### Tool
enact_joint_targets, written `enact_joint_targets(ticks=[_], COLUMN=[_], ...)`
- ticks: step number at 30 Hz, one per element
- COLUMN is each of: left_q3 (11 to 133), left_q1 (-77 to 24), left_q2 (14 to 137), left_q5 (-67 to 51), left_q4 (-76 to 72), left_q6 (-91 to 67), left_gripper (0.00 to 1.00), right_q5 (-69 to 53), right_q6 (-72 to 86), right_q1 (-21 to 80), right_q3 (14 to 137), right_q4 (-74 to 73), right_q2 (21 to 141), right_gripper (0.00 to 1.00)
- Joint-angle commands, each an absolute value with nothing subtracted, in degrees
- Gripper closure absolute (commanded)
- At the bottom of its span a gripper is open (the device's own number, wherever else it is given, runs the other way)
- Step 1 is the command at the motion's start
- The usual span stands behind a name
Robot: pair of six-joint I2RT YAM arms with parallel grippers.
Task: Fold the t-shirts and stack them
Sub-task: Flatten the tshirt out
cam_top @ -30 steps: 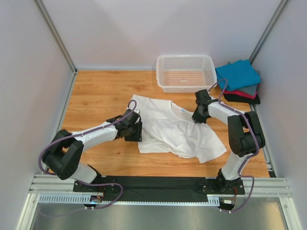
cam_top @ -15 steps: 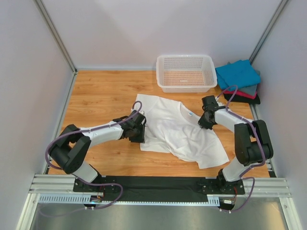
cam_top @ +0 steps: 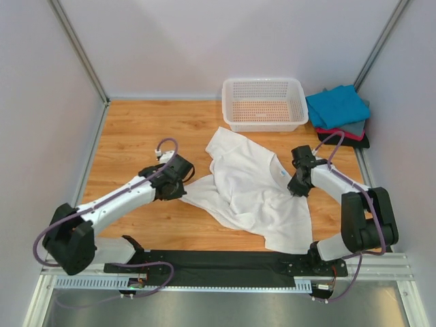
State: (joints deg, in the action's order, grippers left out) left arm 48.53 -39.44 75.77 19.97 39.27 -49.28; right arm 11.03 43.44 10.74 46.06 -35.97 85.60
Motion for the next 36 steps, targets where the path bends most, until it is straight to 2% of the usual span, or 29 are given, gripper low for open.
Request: enact_joint_targets(ticks=[1, 6, 11, 14, 15, 17, 18, 19, 24, 25, 26, 27, 29, 31, 34, 36], left_q3=[48.7, 46.41, 49.57, 49.31, 48.78, 46.33, 45.36, 43.44, 40.52, 40.87, 41.13, 42.35, 44.81, 49.82, 55.01, 57.03], left_q1=[-36.05, -27.62, -25.66, -25.66, -25.66, -25.66, -25.66, -25.66, -25.84, -25.84, -25.84, -25.84, -25.84, -25.84, -25.84, -25.75], left_q2=[69.02, 61.36, 56.52, 54.32, 53.62, 51.77, 51.25, 50.2, 48.25, 48.43, 48.51, 49.21, 50.09, 51.76, 54.57, 57.55], left_q5=[29.35, 30.67, 39.18, 38.51, 37.45, 33.08, 31.31, 29.37, 21.01, 21.27, 21.62, 22.4, 25.47, 29.5, 32.77, 32.7], left_q4=[54.83, 60.63, 74.66, 77.78, 77.7, 76.48, 76.12, 75.77, 72.6, 72.68, 72.77, 72.95, 73.47, 72.43, 66.39, 56.83], left_q6=[-58.61, -61.6, -69.24, -70.67, -70.4, -69.61, -69.61, -69.78, -68.99, -68.91, -68.82, -68.82, -68.47, -65.93, -54.53, -46.46], left_gripper=[1.0, 1.0, 1.0, 1.0, 1.0, 1.0, 1.0, 1.0, 0.98, 0.92, 0.61, 0.47, 0.29, 0.16, 0.14, 0.13], right_q5=[14.32, 15.91, 14.24, 13.01, 12.92, 12.66, 12.48, 12.31, 13.35, 13.45, 13.36, 12.49, 9.77, 5.11, 0.89, -1.47], right_q6=[44.91, 45.09, 46.76, 47.2, 47.2, 46.76, 46.15, 45.79, 42.37, 41.67, 40.88, 38.95, 35.96, 32.37, 30.68, 28.23], right_q1=[10.37, 10.2, 10.2, 10.2, 10.2, 10.2, 10.2, 10.2, 10.2, 10.2, 10.2, 10.2, 10.28, 10.37, 11.16, 12.91], right_q3=[44.65, 41.93, 38.77, 37.09, 37.0, 37.88, 38.58, 39.28, 47.45, 49.38, 52.44, 54.3, 57.9, 58.8, 60.38, 61.52], right_q4=[-41.3, -46.83, -48.87, -48.26, -48.16, -48.25, -48.69, -49.04, -53.61, -54.14, -54.49, -54.23, -50.48, -44.34, -39.3, -32.55], right_q2=[80.43, 74.46, 70.67, 70.49, 70.84, 71.45, 72.15, 72.25, 70.23, 69.79, 69.18, 69.0, 69.17, 70.3, 72.76, 77.58], right_gripper=[1.0, 1.0, 0.99, 0.98, 0.94, 0.82, 0.72, 0.68, 0.59, 0.56, 0.55, 0.52, 0.49, 0.44, 0.41, 0.36])
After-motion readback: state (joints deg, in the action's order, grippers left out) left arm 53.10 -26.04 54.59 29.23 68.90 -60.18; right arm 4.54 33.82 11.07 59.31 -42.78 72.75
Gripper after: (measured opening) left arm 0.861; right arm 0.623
